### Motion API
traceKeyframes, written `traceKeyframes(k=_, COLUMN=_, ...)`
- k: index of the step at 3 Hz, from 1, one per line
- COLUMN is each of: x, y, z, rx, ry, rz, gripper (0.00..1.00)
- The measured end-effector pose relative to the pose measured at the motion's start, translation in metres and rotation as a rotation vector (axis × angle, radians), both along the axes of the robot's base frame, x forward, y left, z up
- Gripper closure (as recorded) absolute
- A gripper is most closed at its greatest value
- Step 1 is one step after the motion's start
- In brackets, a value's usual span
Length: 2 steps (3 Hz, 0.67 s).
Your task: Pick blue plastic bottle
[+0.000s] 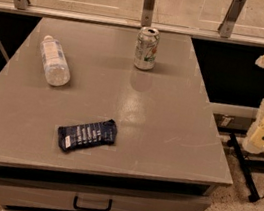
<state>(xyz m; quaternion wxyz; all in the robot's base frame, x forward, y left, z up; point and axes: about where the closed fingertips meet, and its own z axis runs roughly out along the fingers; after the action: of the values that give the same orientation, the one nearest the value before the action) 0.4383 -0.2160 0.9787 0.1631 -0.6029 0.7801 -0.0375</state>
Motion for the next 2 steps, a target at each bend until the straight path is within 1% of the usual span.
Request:
traceKeyframes(k=1, x=0.0, y=0.0, z=0.0, rx=0.0, ry=0.0, rz=0.0, gripper=0.0)
traceKeyframes(k=2, x=0.036, y=0.053, z=0.003, rx=0.049, ry=-0.033, rz=0.067, gripper=0.0)
